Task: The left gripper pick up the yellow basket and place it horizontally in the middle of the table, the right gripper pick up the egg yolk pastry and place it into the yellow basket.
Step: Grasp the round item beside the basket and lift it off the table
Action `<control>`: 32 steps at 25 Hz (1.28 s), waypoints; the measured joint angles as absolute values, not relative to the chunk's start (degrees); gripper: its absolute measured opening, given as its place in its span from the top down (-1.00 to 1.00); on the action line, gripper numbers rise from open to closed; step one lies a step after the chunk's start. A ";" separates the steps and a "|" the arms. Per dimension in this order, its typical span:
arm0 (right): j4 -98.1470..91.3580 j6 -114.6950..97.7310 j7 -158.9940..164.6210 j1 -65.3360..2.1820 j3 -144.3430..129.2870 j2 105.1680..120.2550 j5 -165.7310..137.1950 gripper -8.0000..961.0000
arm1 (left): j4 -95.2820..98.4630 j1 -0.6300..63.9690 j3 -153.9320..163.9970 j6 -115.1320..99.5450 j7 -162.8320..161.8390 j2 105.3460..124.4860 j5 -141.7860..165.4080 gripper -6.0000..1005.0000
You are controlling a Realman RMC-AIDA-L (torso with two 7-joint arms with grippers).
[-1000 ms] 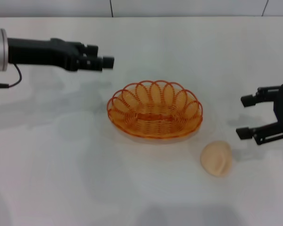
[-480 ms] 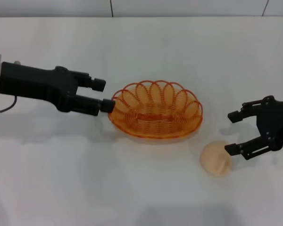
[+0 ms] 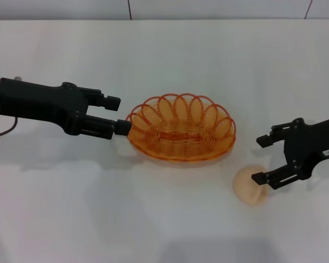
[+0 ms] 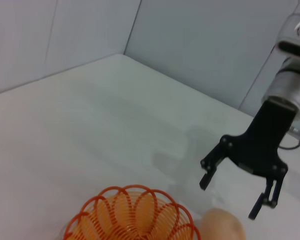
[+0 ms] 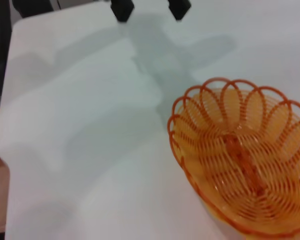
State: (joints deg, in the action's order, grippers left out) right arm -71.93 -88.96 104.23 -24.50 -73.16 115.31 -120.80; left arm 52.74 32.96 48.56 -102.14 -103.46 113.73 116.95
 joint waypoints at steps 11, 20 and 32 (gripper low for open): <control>-70.68 -87.40 104.24 -23.71 -74.94 115.40 -121.71 -0.64 | 52.74 33.15 48.43 -102.09 -103.62 113.75 116.77 -0.54; -69.25 -86.44 104.24 -24.04 -75.55 115.40 -121.90 -0.18 | 52.74 33.12 48.42 -101.98 -103.41 114.34 116.69 -0.54; -69.08 -84.95 104.31 -24.16 -77.43 115.40 -121.91 -0.02 | 52.73 32.88 48.44 -101.78 -103.36 114.52 116.72 -0.54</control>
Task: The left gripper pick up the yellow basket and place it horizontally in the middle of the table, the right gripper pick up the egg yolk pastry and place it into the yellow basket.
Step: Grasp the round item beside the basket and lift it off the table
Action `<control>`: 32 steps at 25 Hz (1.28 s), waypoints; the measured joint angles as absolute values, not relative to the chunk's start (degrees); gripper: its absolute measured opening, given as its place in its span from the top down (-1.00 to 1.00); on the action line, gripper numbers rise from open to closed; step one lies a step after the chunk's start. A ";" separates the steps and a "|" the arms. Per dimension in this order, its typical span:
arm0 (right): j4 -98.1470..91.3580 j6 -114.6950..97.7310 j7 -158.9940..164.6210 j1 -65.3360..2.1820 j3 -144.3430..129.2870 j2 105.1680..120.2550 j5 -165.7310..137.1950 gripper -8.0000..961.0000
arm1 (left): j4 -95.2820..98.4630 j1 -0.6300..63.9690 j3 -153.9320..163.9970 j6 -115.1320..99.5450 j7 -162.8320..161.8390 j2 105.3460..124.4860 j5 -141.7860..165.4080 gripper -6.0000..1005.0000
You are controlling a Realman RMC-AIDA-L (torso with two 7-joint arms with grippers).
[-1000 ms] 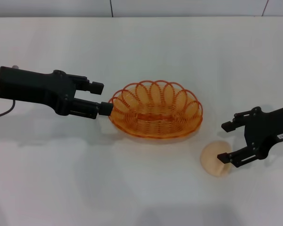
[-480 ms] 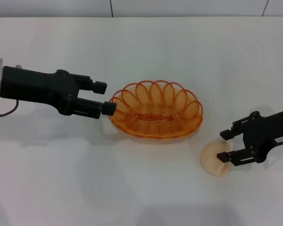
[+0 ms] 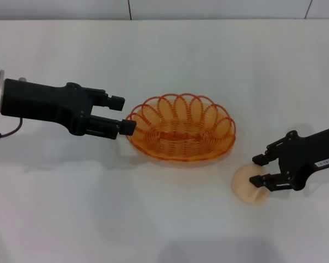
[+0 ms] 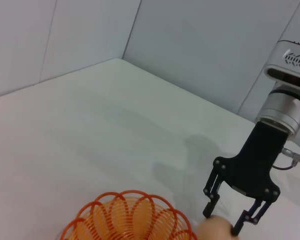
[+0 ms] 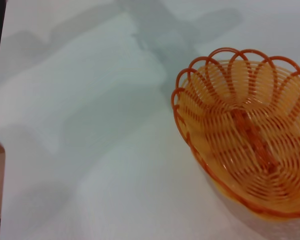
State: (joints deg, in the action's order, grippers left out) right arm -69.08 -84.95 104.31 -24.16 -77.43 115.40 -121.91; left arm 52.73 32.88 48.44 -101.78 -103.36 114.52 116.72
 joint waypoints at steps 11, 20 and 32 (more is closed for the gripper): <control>-69.08 -85.39 105.75 -24.45 -77.98 115.32 -123.34 0.49 | 52.74 32.56 48.42 -101.60 -103.34 114.68 116.54 -0.54; -70.62 -87.26 106.41 -24.52 -77.96 115.31 -123.14 0.64 | 52.73 32.42 48.37 -101.59 -103.26 114.86 116.45 -0.54; -77.18 -91.02 108.06 -23.92 -77.48 115.34 -119.80 0.75 | 52.73 32.22 48.33 -101.60 -103.27 114.66 115.95 -0.54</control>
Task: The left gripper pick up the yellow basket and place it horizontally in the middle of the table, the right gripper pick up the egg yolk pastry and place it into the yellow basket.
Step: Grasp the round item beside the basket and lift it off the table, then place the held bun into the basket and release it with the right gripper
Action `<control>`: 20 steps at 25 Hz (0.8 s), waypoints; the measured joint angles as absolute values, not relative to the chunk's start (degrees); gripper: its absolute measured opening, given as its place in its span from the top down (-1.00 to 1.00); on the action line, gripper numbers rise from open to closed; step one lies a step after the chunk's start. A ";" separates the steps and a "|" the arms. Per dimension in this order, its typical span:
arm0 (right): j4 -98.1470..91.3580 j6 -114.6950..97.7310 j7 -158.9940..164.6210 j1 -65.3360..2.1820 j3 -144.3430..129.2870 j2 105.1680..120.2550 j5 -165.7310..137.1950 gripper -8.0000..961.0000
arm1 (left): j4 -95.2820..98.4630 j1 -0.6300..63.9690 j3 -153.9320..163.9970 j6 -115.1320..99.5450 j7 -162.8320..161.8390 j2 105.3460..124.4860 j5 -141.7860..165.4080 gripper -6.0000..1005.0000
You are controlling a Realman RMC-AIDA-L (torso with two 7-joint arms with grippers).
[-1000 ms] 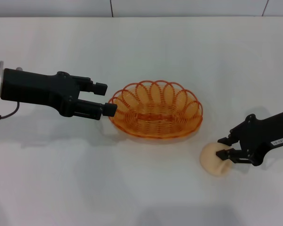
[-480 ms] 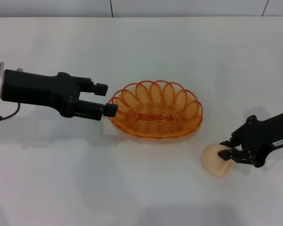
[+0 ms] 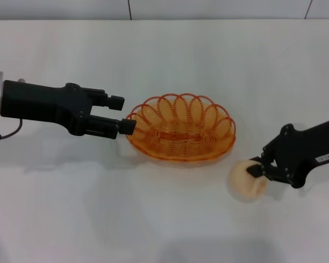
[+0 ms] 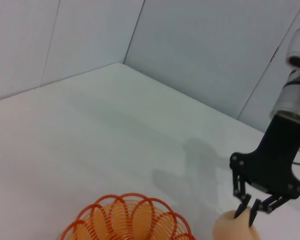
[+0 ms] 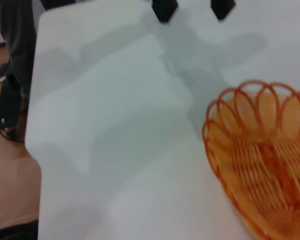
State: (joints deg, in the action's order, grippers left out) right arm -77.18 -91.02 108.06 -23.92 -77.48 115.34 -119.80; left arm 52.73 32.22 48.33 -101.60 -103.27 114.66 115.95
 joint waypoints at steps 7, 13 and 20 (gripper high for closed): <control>-81.32 -89.68 110.90 -24.94 -77.43 115.31 -118.16 0.86 | 52.79 31.53 48.34 -101.80 -102.71 114.19 115.92 -0.54; -80.21 -85.07 111.63 -27.89 -78.28 115.48 -117.76 0.90 | 53.05 30.47 48.34 -101.95 -102.36 113.56 115.99 -0.54; -76.11 -77.42 112.38 -32.42 -82.69 115.71 -117.65 0.91 | 53.08 28.36 48.17 -102.04 -101.54 112.75 115.92 -0.54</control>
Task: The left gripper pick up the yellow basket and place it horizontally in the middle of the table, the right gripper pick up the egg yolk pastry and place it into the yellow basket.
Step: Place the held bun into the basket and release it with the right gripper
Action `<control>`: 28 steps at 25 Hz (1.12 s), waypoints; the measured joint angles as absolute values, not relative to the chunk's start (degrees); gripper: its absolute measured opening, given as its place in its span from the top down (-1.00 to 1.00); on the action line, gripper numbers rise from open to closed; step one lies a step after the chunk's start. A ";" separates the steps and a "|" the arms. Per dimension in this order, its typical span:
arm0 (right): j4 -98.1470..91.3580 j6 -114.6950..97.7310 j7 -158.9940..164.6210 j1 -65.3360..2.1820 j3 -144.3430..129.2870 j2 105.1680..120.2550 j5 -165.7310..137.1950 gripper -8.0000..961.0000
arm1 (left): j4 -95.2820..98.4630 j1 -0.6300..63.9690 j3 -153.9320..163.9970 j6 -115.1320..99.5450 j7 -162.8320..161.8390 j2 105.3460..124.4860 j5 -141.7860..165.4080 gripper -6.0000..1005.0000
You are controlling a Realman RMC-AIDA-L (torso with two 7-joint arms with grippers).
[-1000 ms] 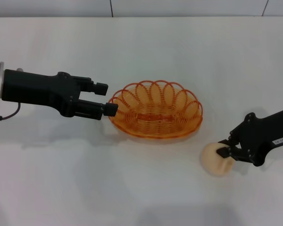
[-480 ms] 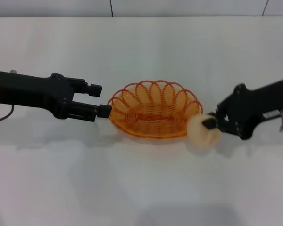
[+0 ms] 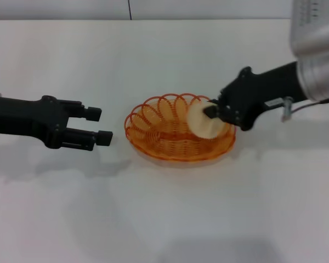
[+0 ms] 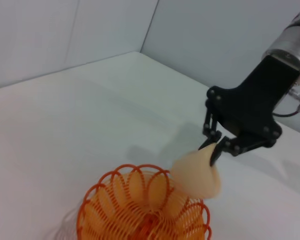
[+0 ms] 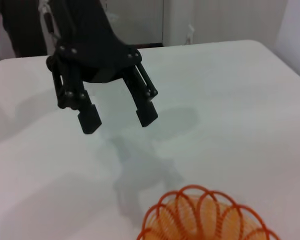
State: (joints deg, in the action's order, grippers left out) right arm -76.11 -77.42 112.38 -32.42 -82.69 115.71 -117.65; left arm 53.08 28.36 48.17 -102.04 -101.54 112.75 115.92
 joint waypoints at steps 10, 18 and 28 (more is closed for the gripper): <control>-72.25 -68.25 112.48 -35.61 -91.58 115.85 -117.67 0.91 | 53.09 27.93 48.16 -102.04 -100.85 112.69 115.83 -0.54; -72.19 -68.20 112.49 -34.68 -91.77 115.83 -117.52 0.80 | 53.09 27.86 48.16 -102.03 -100.65 112.87 115.83 -0.54; -73.91 -68.42 112.50 -32.46 -91.06 115.67 -116.60 -0.15 | 53.07 27.71 46.76 -102.05 -100.02 113.16 115.83 -0.54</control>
